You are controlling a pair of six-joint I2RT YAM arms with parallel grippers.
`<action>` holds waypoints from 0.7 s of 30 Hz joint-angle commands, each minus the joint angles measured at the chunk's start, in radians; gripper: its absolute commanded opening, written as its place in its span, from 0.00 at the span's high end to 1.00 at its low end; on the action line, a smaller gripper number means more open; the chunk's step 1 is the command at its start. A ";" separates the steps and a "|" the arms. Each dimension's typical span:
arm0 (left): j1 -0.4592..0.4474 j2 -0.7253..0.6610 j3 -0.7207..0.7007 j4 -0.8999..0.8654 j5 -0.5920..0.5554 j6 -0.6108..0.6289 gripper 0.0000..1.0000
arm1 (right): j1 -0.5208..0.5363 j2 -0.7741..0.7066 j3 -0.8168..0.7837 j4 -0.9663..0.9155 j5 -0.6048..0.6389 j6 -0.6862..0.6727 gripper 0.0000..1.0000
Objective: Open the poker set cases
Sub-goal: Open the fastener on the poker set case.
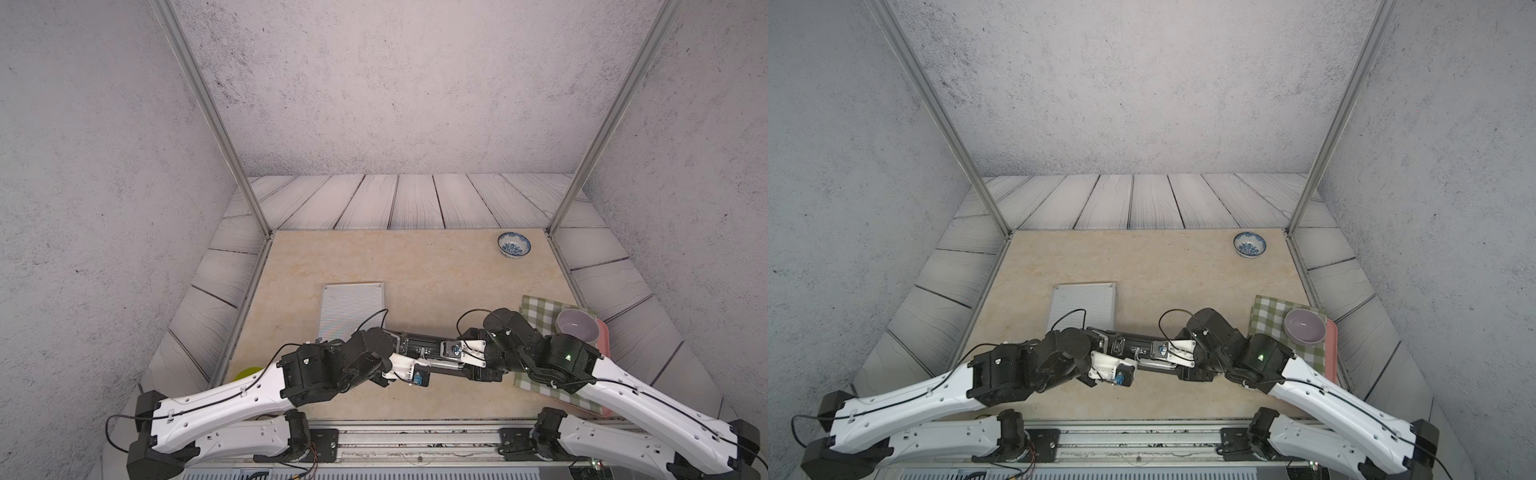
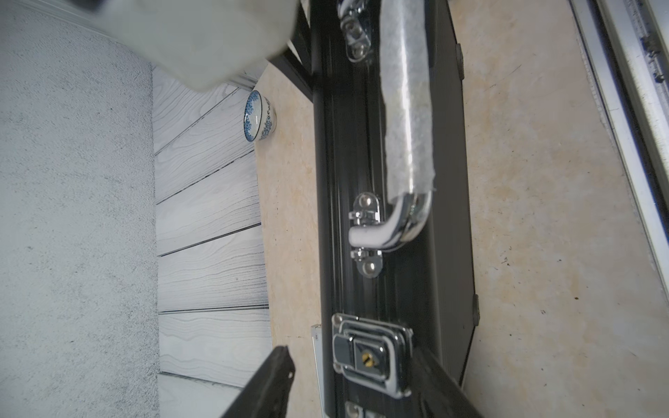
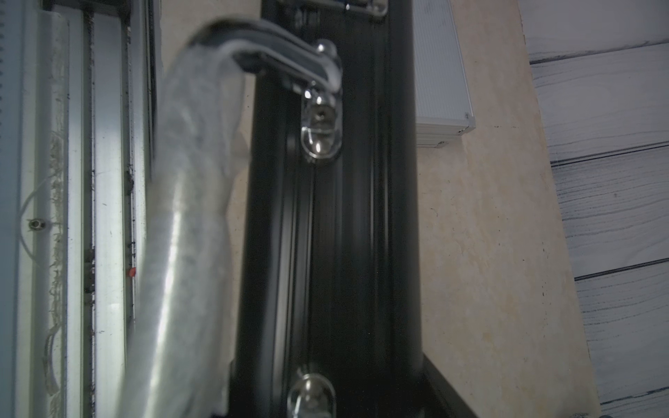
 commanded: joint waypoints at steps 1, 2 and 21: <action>-0.002 -0.024 -0.042 0.069 -0.056 0.021 0.45 | 0.002 0.023 -0.035 -0.126 -0.036 0.041 0.86; -0.002 -0.032 -0.051 0.086 -0.066 0.026 0.45 | 0.002 0.028 -0.034 -0.136 -0.039 0.035 0.86; -0.002 -0.069 -0.117 0.191 -0.113 0.052 0.49 | 0.016 0.037 -0.024 -0.142 -0.103 0.039 0.87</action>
